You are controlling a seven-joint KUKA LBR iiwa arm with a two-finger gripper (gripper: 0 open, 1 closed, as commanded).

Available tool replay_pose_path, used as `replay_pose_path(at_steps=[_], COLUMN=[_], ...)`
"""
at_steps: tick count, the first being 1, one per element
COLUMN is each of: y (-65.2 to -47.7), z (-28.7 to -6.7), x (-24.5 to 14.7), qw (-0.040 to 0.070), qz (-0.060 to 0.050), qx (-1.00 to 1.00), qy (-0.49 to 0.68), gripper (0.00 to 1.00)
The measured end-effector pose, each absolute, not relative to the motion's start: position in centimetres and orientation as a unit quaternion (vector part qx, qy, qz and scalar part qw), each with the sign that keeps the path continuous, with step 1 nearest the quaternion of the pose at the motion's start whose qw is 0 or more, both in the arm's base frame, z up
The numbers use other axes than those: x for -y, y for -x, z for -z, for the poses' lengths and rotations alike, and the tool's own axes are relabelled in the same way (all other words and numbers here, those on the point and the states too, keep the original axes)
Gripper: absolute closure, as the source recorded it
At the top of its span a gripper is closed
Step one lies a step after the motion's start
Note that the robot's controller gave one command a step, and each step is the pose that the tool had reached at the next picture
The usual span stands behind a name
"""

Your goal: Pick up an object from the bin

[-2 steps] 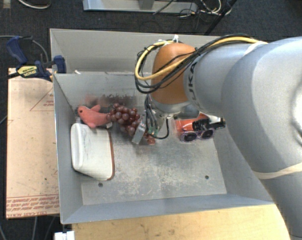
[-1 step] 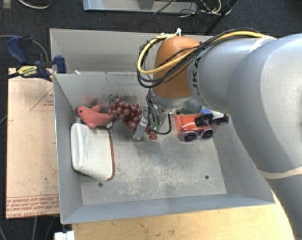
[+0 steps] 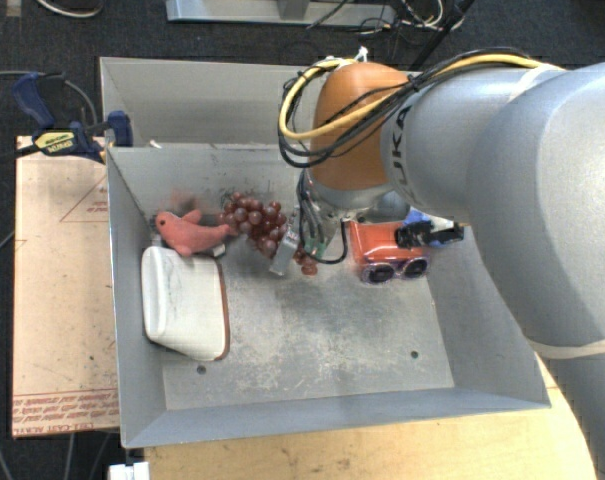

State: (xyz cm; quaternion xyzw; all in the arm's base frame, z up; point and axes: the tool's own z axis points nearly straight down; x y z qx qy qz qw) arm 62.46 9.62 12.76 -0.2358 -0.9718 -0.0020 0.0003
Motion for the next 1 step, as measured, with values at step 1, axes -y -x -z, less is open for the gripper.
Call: replay_pose_path(at_steps=[1], y=[-62.46], z=[-14.72], x=[-9.62], qw=[0.000], qz=[0.002], qx=[0.972], qy=[0.236], gripper=[1.00])
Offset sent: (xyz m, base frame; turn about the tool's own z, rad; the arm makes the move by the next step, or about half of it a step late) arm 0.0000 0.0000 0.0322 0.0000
